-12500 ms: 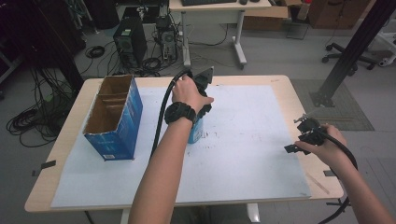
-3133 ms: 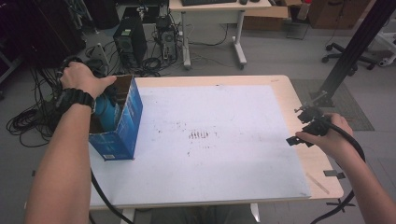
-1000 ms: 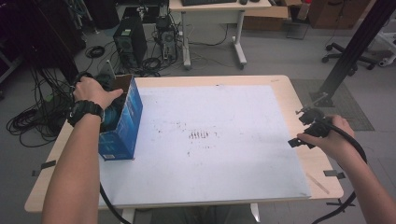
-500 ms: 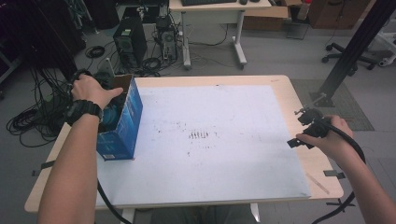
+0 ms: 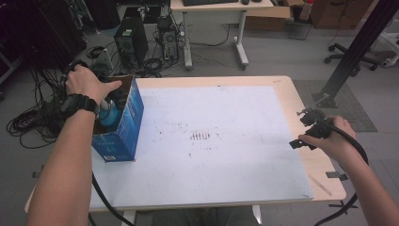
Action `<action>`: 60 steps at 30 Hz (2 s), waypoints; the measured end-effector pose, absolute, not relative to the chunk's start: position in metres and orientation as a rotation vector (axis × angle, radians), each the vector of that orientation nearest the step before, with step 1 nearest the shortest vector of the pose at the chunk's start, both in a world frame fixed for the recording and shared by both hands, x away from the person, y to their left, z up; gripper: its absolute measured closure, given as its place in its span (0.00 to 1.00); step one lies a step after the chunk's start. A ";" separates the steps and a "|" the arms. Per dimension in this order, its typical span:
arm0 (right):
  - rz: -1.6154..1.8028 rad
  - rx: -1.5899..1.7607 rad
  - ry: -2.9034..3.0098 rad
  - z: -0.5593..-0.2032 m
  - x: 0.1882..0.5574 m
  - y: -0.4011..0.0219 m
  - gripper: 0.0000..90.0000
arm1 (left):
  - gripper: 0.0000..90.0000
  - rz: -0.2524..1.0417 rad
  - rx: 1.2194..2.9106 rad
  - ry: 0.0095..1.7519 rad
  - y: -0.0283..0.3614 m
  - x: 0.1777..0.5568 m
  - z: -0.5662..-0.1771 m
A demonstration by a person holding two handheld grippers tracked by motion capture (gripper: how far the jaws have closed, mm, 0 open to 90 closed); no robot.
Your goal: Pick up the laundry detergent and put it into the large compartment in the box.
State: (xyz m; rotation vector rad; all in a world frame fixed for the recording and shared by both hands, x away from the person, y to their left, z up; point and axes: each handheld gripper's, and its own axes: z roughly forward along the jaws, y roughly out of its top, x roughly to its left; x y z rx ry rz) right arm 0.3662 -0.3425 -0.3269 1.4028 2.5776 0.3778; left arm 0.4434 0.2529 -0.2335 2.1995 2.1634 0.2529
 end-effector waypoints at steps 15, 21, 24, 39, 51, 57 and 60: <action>0.381 1.392 2.580 -0.324 0.366 -0.339 0.21 | 0.19 0.277 2.198 2.081 0.243 0.437 -0.208; 0.382 1.392 2.578 -0.322 0.366 -0.339 0.21 | 0.17 0.286 2.207 2.038 0.235 0.436 -0.200; 0.383 1.393 2.579 -0.322 0.366 -0.339 0.21 | 0.17 0.287 2.211 2.015 0.229 0.436 -0.197; 0.386 1.390 2.578 -0.321 0.364 -0.340 0.21 | 0.16 0.288 2.280 1.906 0.197 0.437 -0.193; 0.384 1.390 2.579 -0.320 0.363 -0.341 0.21 | 0.16 0.276 2.353 1.828 0.175 0.439 -0.198; 0.384 1.391 2.579 -0.321 0.362 -0.342 0.21 | 0.16 0.265 2.381 1.790 0.161 0.439 -0.201; 0.385 1.393 2.578 -0.321 0.362 -0.343 0.21 | 0.16 0.261 2.391 1.774 0.154 0.440 -0.201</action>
